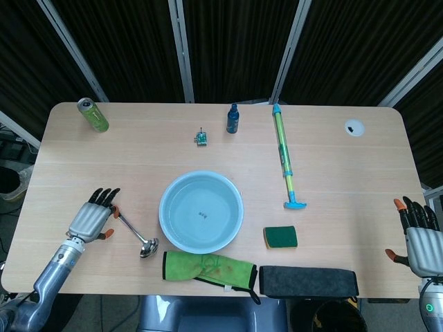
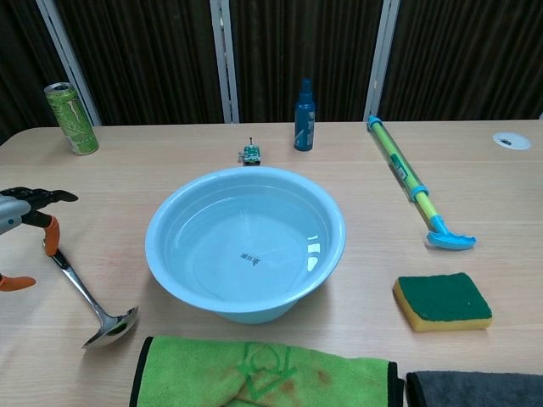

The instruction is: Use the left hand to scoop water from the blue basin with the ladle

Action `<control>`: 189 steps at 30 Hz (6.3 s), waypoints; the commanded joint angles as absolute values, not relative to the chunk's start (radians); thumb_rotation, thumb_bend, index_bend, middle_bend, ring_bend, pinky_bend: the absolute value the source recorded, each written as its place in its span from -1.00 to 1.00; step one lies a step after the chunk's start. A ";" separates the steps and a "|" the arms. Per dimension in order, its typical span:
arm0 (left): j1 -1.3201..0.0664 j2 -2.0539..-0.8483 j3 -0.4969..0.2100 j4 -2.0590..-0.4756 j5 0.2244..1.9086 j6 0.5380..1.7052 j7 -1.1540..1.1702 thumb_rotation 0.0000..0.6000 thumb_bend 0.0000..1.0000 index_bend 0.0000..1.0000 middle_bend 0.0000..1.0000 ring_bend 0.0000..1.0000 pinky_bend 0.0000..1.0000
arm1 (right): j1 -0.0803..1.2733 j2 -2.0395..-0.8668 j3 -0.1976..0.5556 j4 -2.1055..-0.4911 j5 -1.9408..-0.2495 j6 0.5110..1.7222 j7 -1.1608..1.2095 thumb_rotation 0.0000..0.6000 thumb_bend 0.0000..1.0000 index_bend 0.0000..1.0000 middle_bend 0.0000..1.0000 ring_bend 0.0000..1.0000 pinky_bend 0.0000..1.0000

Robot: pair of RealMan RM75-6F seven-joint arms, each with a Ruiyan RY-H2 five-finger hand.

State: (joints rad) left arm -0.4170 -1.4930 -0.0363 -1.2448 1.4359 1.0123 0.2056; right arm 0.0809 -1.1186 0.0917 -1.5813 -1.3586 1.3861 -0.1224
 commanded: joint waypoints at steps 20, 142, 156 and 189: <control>-0.486 -1.592 -0.009 -1.100 1.437 0.927 0.139 1.00 -0.48 -0.03 -1.00 -1.00 -1.00 | 0.102 -1.133 0.110 -1.572 -1.296 1.353 -0.166 1.00 -1.00 -1.00 -1.00 -1.00 -1.00; -0.806 -1.245 -0.070 -1.635 1.435 0.758 -0.005 1.00 0.35 0.35 -1.00 -1.00 -1.00 | 0.069 -1.090 0.097 -1.585 -1.353 1.415 -0.069 1.00 -1.00 -1.00 -1.00 -1.00 -1.00; -0.872 -1.395 -0.086 -1.499 1.386 0.676 -0.058 1.00 0.35 0.37 -1.00 -1.00 -1.00 | 0.065 -1.082 0.096 -1.585 -1.359 1.419 -0.051 1.00 -1.00 -1.00 -1.00 -1.00 -1.00; -0.879 -1.390 -0.058 -1.474 1.292 0.668 0.064 1.00 0.35 0.39 -1.00 -1.00 -1.00 | 0.050 -1.074 0.098 -1.586 -1.373 1.447 -0.030 1.00 -1.00 -1.00 -1.00 -1.00 -1.00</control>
